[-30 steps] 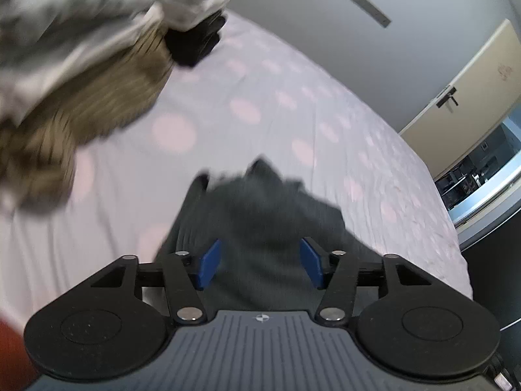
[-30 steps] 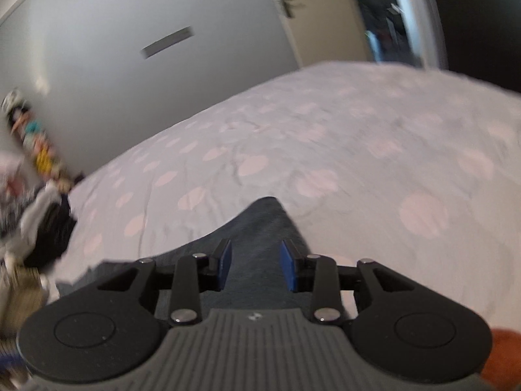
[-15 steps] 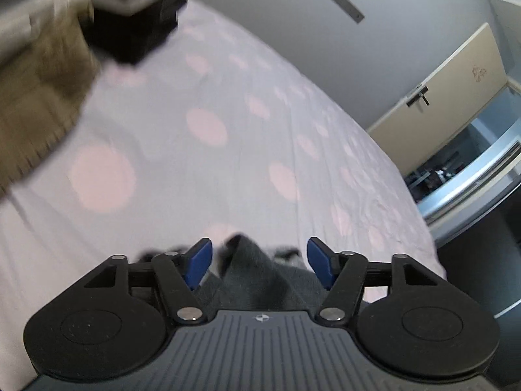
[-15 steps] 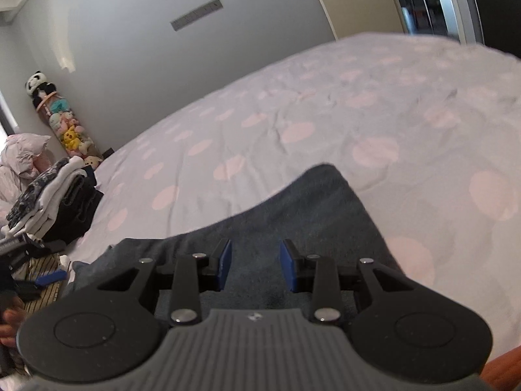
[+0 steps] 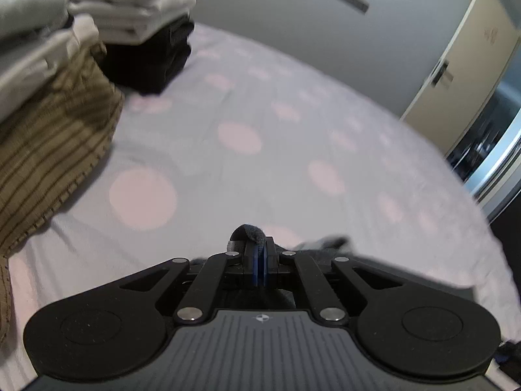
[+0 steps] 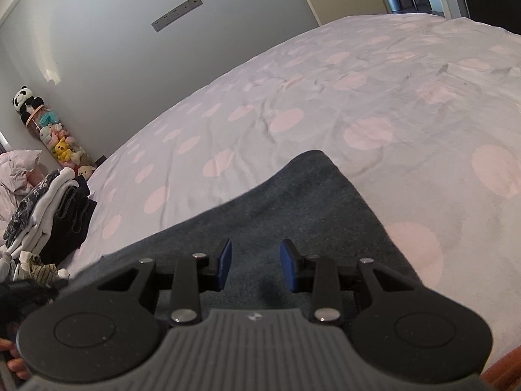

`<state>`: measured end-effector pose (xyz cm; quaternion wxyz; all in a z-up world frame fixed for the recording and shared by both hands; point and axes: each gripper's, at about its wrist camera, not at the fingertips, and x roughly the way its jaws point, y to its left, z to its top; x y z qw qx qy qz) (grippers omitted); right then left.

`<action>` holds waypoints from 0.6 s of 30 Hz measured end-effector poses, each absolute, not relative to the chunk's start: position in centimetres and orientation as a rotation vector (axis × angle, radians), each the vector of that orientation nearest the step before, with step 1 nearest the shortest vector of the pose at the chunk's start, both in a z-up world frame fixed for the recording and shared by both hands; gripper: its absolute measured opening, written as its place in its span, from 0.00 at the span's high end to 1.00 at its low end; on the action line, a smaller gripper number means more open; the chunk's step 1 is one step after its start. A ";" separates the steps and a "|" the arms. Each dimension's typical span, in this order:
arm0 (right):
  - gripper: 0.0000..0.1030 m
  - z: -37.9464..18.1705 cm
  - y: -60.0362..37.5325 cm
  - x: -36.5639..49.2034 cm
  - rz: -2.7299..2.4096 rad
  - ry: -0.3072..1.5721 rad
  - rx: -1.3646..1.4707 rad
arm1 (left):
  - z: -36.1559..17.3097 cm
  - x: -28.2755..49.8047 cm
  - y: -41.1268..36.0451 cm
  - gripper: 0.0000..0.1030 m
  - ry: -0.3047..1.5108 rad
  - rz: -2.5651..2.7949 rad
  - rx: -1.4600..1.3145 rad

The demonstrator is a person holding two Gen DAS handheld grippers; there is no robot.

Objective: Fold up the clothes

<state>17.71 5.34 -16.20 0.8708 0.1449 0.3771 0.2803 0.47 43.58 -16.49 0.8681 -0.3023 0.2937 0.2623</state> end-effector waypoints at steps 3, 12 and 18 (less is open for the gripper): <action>0.64 -16.3 5.5 17.9 0.573 0.802 0.294 | -16.8 0.6 43.4 0.89 0.620 0.564 -0.642; 0.64 -16.3 5.5 17.8 0.572 0.832 0.268 | -12.8 -3.5 40.0 0.68 0.558 0.595 -0.578; 0.64 -16.8 7.5 17.3 0.588 0.921 0.086 | -13.2 -2.7 36.9 0.69 0.742 0.549 -0.491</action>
